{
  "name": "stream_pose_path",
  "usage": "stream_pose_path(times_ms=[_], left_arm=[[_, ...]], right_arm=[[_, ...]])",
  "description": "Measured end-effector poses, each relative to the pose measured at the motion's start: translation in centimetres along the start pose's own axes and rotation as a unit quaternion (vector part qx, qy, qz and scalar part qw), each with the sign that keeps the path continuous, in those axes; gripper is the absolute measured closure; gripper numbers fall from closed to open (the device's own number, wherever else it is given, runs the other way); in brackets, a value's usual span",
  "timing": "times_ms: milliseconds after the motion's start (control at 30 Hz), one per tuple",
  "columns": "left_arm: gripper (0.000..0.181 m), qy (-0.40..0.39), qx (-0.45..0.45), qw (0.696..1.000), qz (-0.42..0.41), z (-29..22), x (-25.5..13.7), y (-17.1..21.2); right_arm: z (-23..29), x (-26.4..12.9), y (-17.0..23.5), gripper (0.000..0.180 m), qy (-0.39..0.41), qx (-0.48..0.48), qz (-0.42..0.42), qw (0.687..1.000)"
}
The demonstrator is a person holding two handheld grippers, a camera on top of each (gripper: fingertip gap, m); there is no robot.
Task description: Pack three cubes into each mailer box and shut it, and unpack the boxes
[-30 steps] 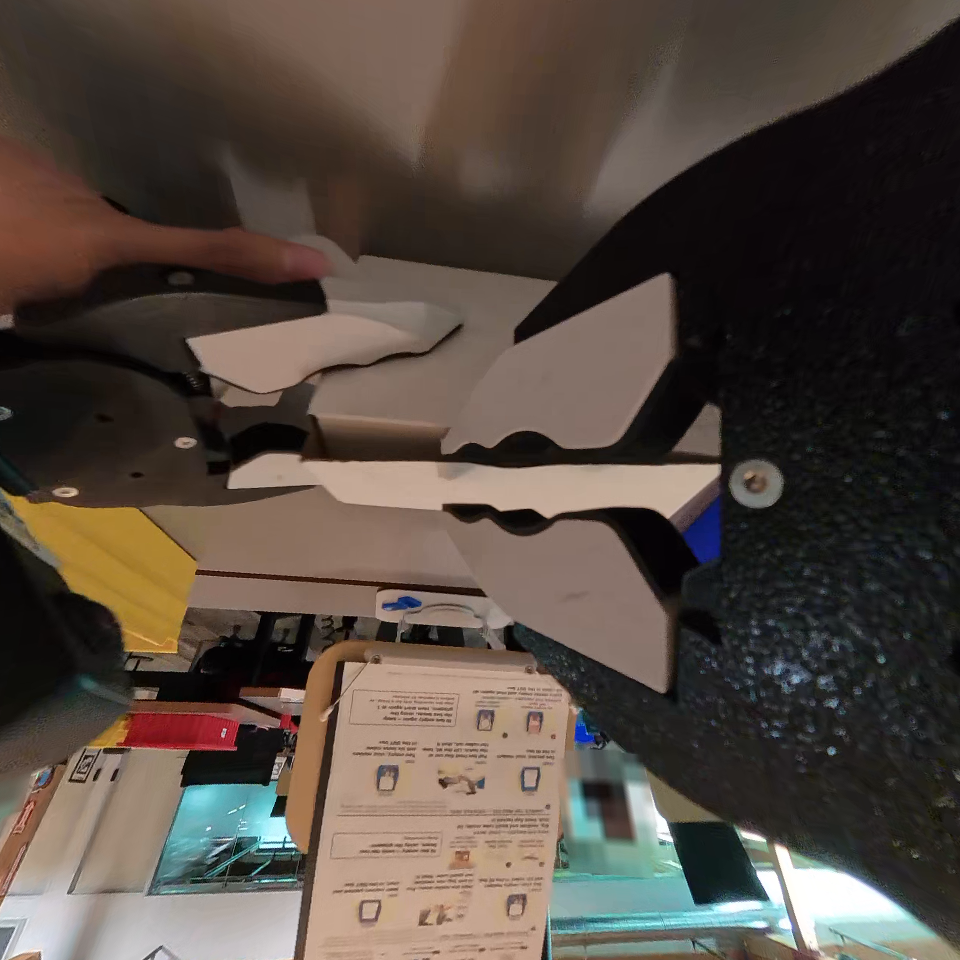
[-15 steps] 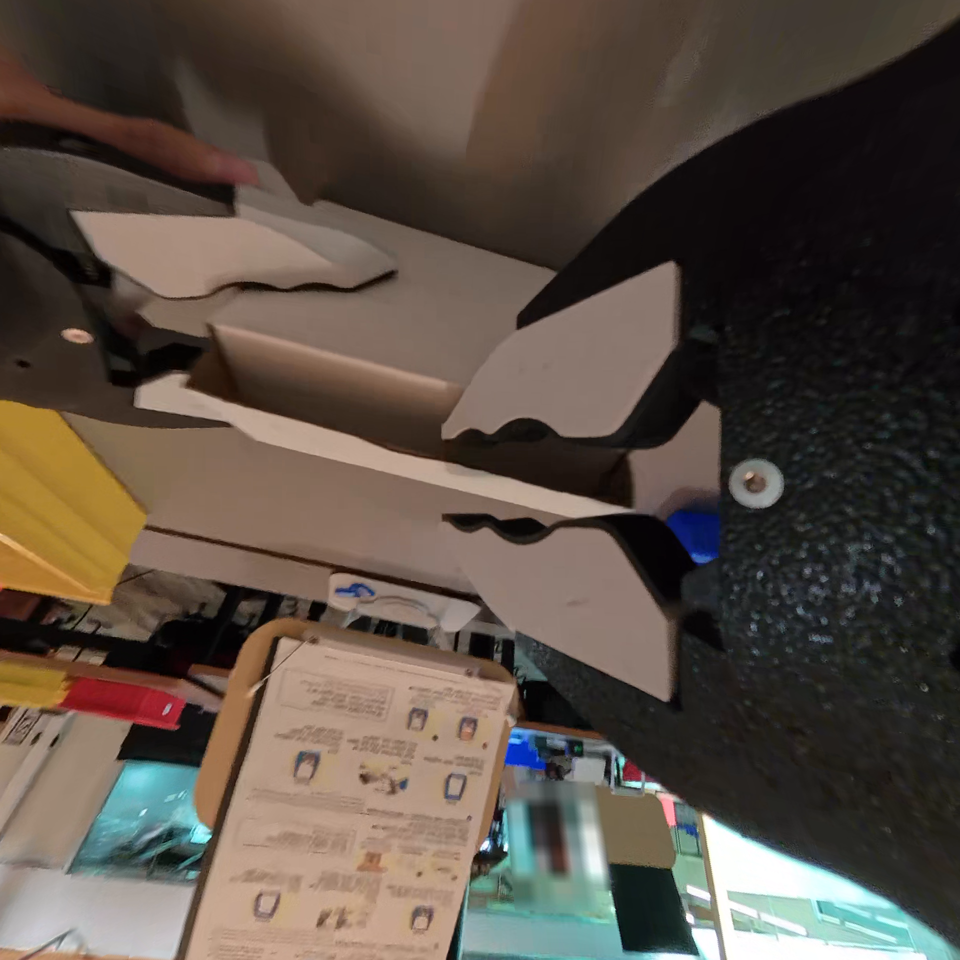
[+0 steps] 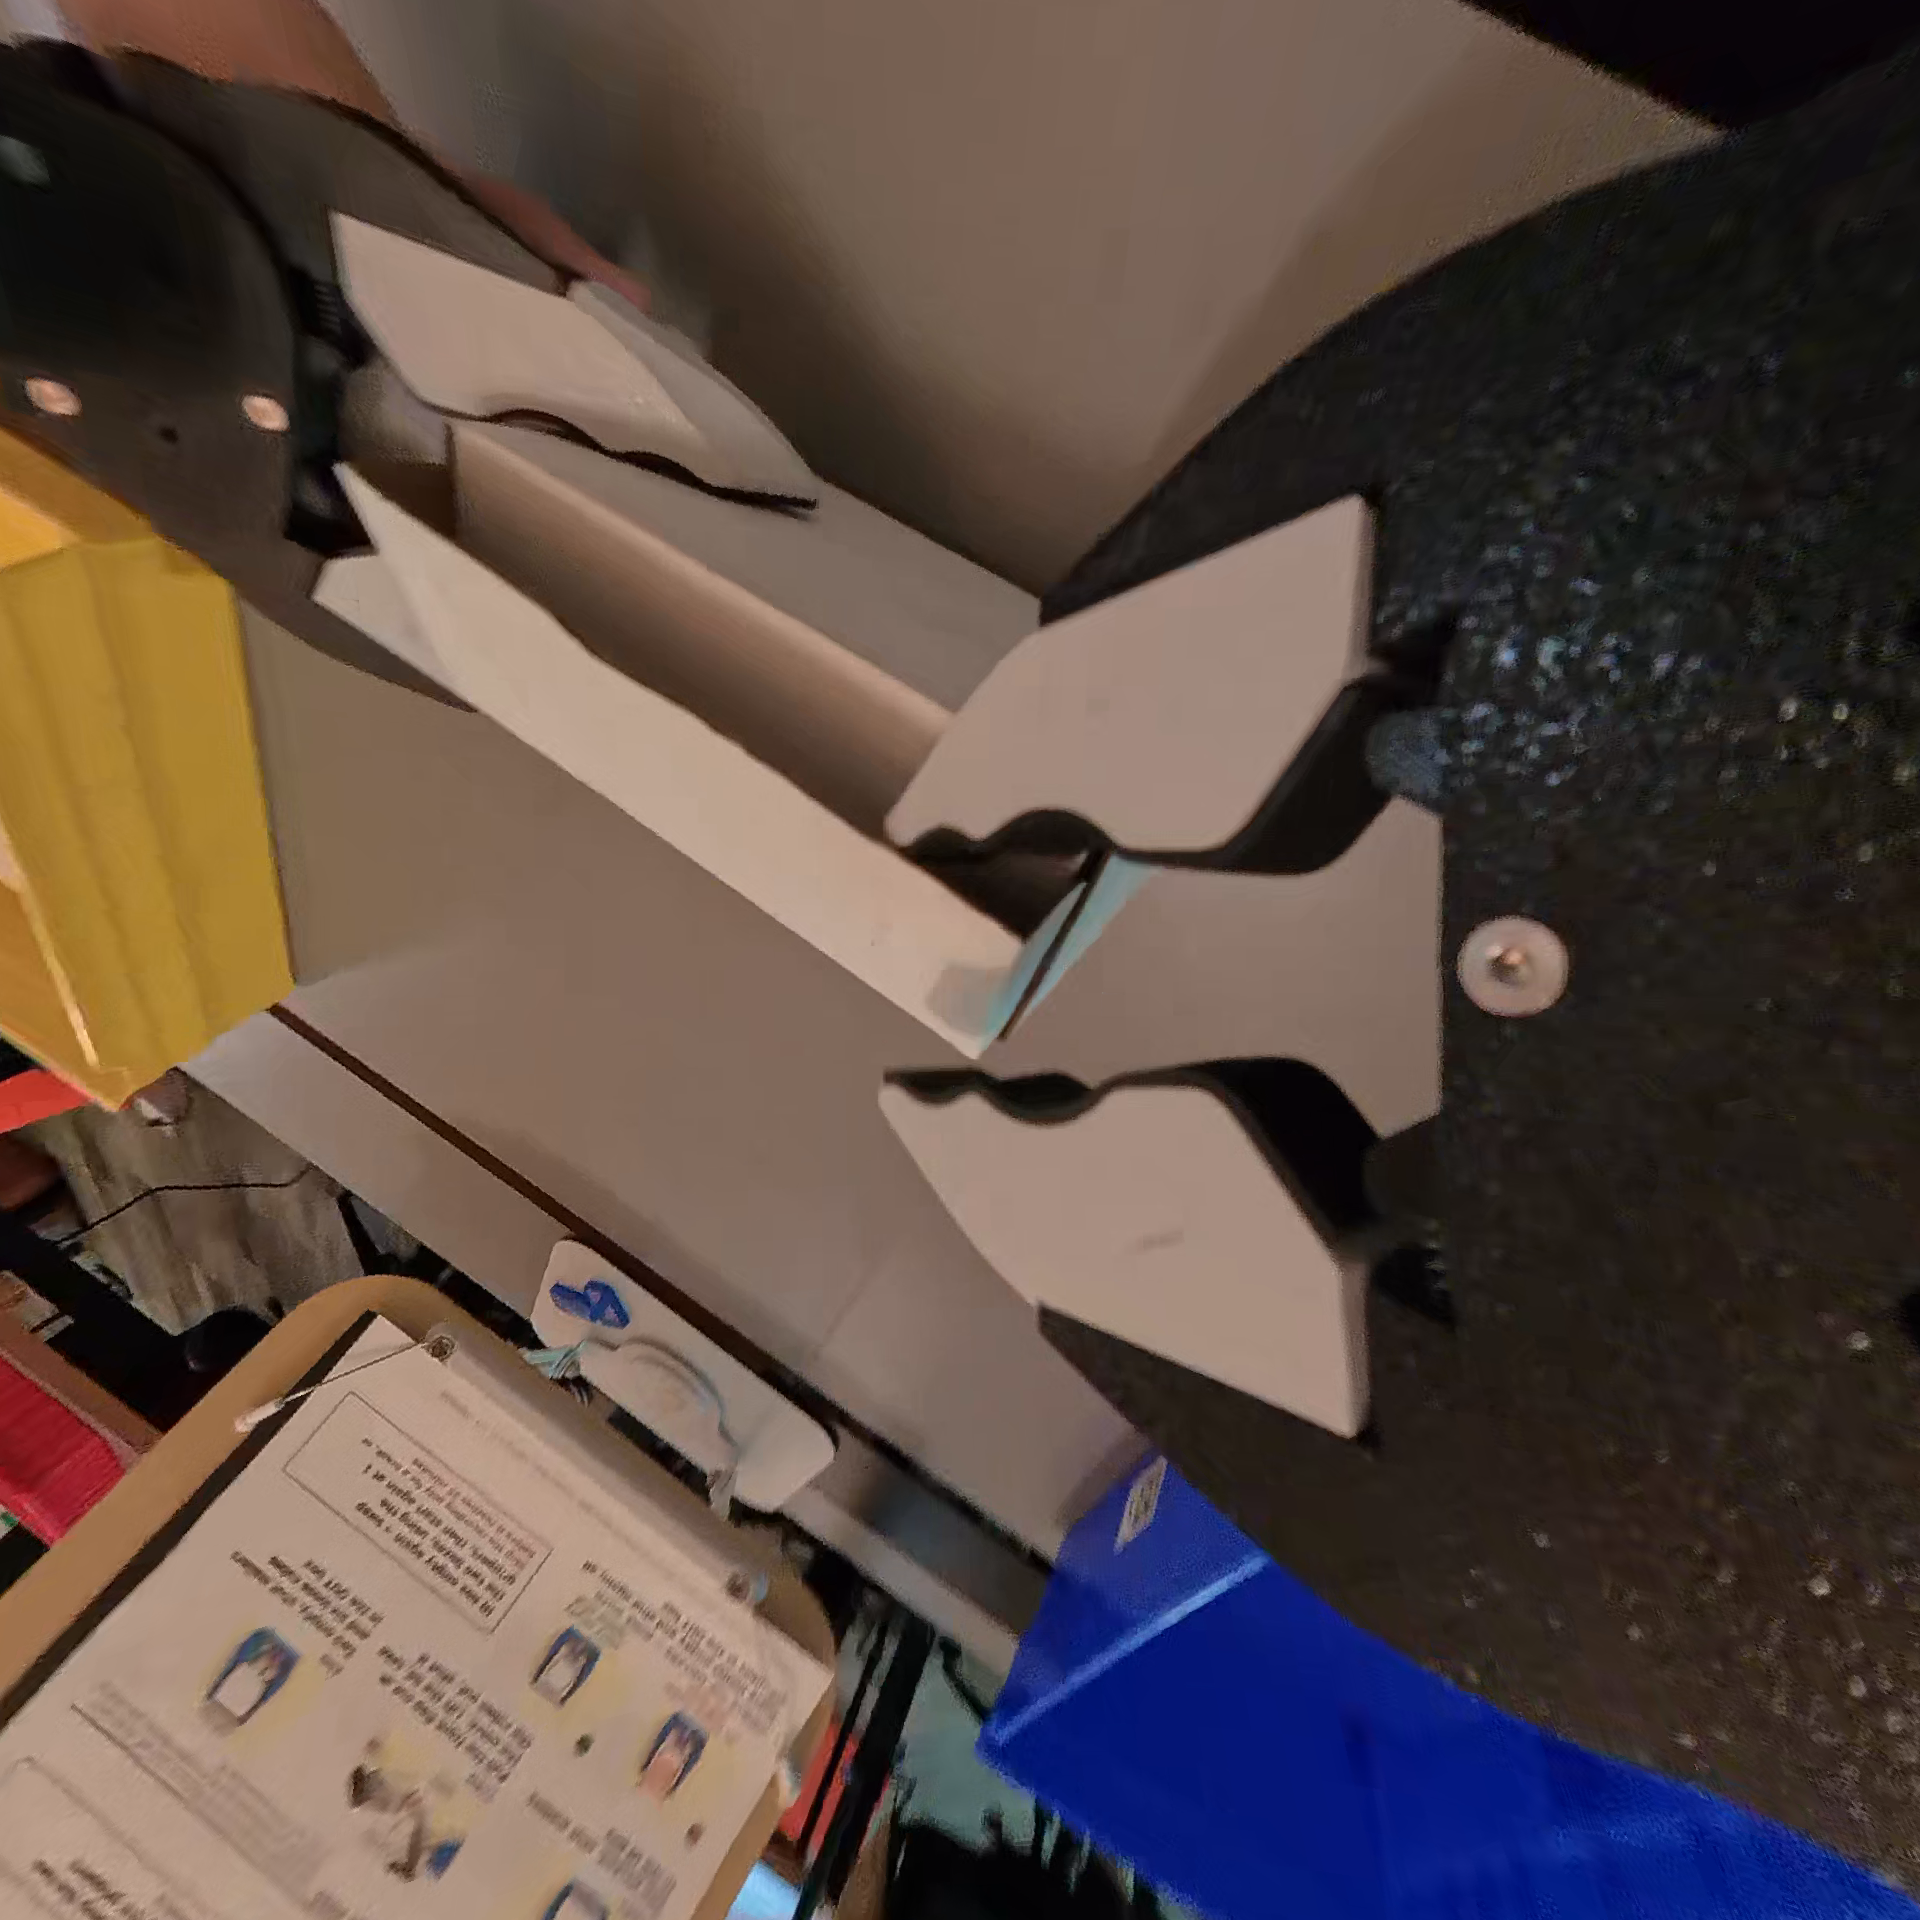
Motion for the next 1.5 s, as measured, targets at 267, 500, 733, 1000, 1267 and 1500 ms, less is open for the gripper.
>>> stream_pose_path(times_ms=[267,500,733,1000,1267,1500], left_arm=[[0.102,0.225,-0.212,0.943,-0.120,-0.4,0.2,4.7],[0.153,0.069,-0.092,0.984,-0.137,0.5,-2.3,3.5],[0.181,-0.003,0.117,0.988,-0.096,-4.3,-2.0,0.1],[0.181,-0.130,0.174,0.976,-0.006,-4.1,1.9,-1.2],[0.181,-0.083,0.208,0.974,0.033,-4.2,2.3,-2.1],[0.181,-0.038,0.239,0.970,0.032,-7.1,0.6,-0.8]], right_arm=[[-0.3,-1.8,-0.7,0.082,0.024,-0.002,-0.033,0.999],[1.1,-7.2,-5.1,0.113,0.139,-0.115,-0.071,0.981],[2.3,-4.6,-6.3,0.143,0.220,-0.233,0.056,0.946],[2.2,-3.2,-6.7,0.175,0.262,-0.289,0.148,0.909],[-0.2,-4.3,-8.7,0.176,0.269,-0.253,0.202,0.907],[-2.5,-5.8,-10.5,0.178,0.230,-0.200,0.199,0.931]])
Point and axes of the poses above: each gripper's, where its closed fingertips meet, x out along the fingers, y out of its underside, z = x × y across the jaws, the point moved 5 cm from there along -x, back along the fingers, and after that the axes turned 13 degrees about z, right-handed, at the moved point
